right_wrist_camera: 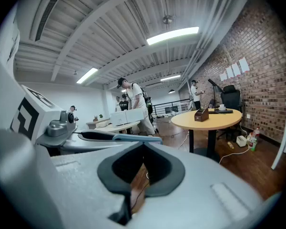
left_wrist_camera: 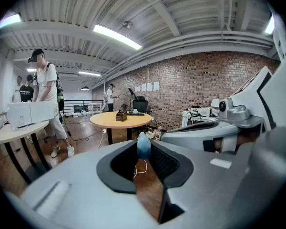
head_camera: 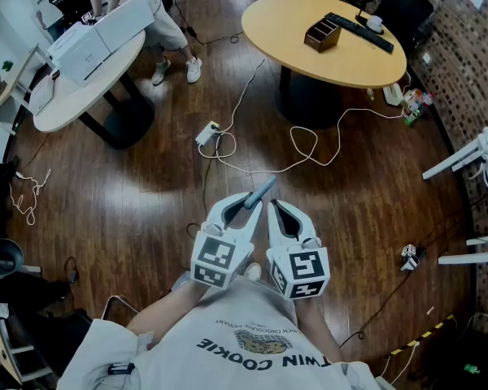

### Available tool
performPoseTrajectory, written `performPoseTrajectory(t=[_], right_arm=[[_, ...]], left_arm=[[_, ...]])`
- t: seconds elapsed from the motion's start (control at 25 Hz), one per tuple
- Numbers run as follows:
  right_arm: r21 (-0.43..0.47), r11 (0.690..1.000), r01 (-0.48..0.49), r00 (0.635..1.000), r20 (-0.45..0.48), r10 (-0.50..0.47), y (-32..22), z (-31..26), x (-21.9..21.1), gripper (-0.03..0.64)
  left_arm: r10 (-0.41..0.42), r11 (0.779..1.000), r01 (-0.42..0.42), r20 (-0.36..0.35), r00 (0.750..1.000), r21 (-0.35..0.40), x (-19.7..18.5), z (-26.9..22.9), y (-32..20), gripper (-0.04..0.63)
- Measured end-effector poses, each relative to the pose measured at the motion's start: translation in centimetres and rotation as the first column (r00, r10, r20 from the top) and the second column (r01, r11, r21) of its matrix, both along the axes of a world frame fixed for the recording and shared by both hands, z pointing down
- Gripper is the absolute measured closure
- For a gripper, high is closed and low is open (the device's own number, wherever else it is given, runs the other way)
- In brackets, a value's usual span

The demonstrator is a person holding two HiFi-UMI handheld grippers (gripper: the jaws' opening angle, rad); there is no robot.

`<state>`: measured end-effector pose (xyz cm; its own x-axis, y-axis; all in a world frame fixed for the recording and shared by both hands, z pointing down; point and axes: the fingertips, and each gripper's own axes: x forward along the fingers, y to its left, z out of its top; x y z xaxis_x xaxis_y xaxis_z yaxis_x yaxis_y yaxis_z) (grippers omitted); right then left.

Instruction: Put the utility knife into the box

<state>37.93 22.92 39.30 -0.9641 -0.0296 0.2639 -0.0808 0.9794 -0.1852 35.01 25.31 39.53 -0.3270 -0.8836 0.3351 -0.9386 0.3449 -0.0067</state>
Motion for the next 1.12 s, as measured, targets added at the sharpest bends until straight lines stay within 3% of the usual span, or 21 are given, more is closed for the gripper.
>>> performPoseTrajectory(t=[0.4, 1.12], right_arm=[[0.014, 1.000, -0.024, 0.999, -0.046, 0.025, -2.3, 1.6, -5.0, 0.618], [0.086, 0.987, -0.137, 0.984, -0.099, 0.145, -4.6, 0.5, -26.3, 0.618]], left_arm=[[0.010, 1.000, -0.010, -0.038, 0.999, 0.015, -5.2, 1.3, -2.4, 0.525], [0.135, 0.989, -0.128, -0.094, 0.986, 0.075, -26.7, 0.7, -5.4, 0.525]])
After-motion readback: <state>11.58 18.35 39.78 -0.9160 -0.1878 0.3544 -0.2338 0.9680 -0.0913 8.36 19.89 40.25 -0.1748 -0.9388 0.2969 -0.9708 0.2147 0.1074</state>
